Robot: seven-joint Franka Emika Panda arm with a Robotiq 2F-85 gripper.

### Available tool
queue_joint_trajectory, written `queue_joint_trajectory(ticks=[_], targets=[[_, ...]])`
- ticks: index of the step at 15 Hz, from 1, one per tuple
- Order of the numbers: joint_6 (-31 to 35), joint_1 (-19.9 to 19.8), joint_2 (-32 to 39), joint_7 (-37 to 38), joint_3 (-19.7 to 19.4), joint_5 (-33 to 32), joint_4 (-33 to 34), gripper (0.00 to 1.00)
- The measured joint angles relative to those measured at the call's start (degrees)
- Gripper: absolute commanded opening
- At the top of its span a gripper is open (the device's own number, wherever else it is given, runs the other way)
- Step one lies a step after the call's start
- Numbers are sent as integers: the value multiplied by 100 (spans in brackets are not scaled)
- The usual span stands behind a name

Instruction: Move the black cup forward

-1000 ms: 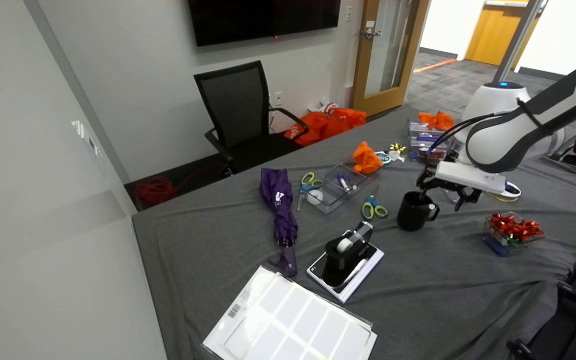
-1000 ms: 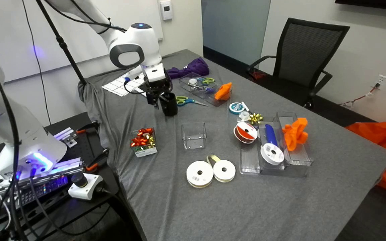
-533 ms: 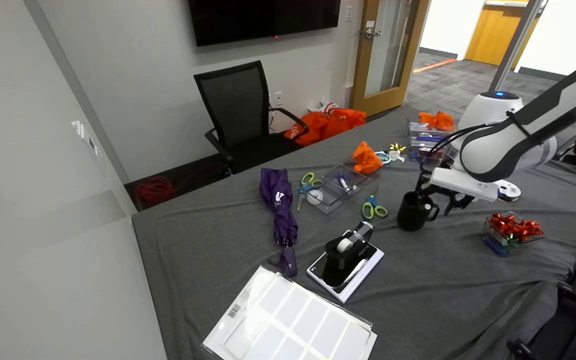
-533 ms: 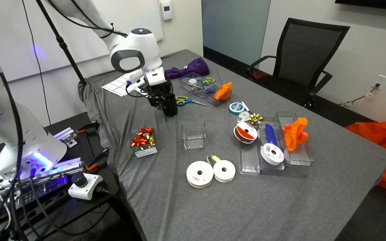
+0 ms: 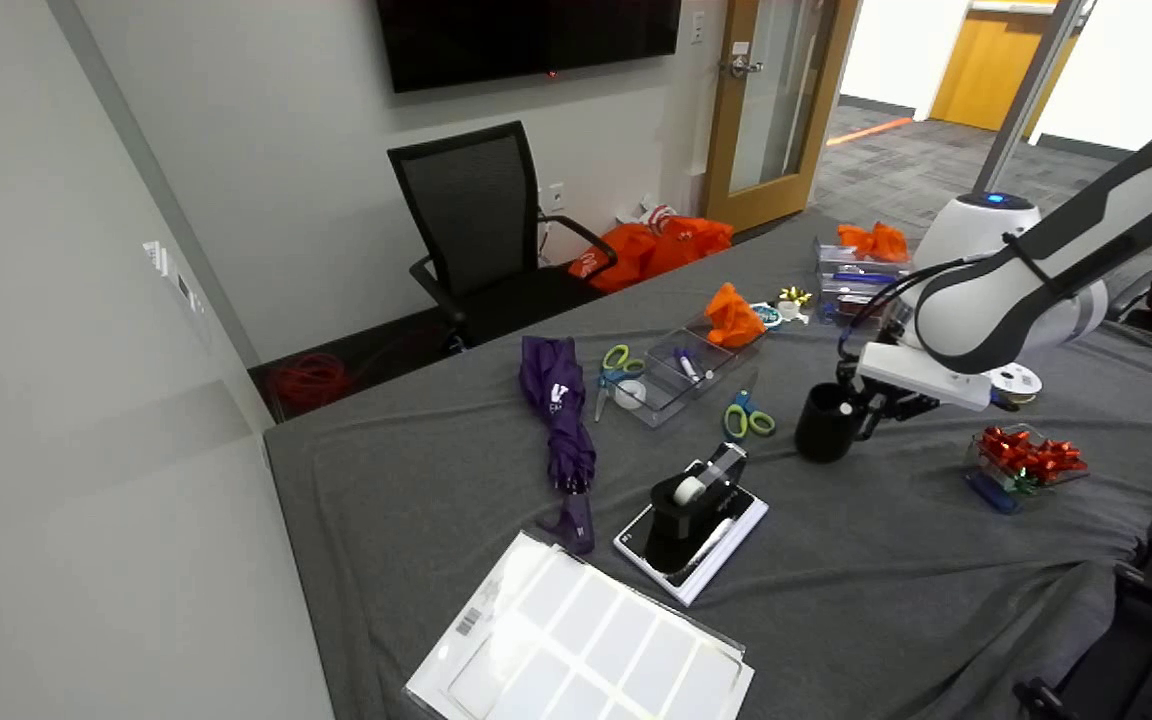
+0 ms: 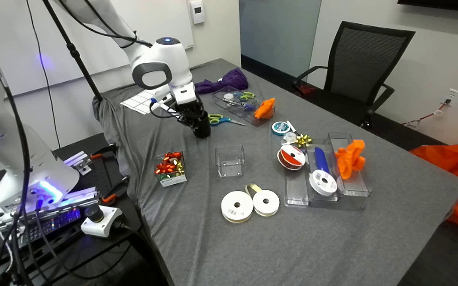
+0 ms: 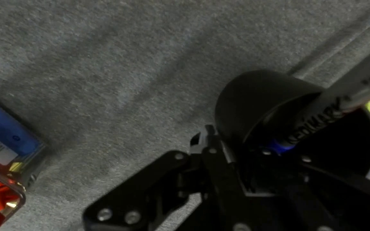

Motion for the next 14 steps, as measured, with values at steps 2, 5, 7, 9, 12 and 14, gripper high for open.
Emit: queue_joint_trajectory(ticks=[2,5,7,9,12,14], targets=[[8,13,5,1,-4,26,1,1],[9,16,6,-4,-7,71,1,2],[9,16,5,-26,-7,140,1,2],[7,15,-1,-49,-8,167,0,2],[5,13,-54,-88,-19,173,1,2],[4,11,-101,-111,-35,176,8,2]])
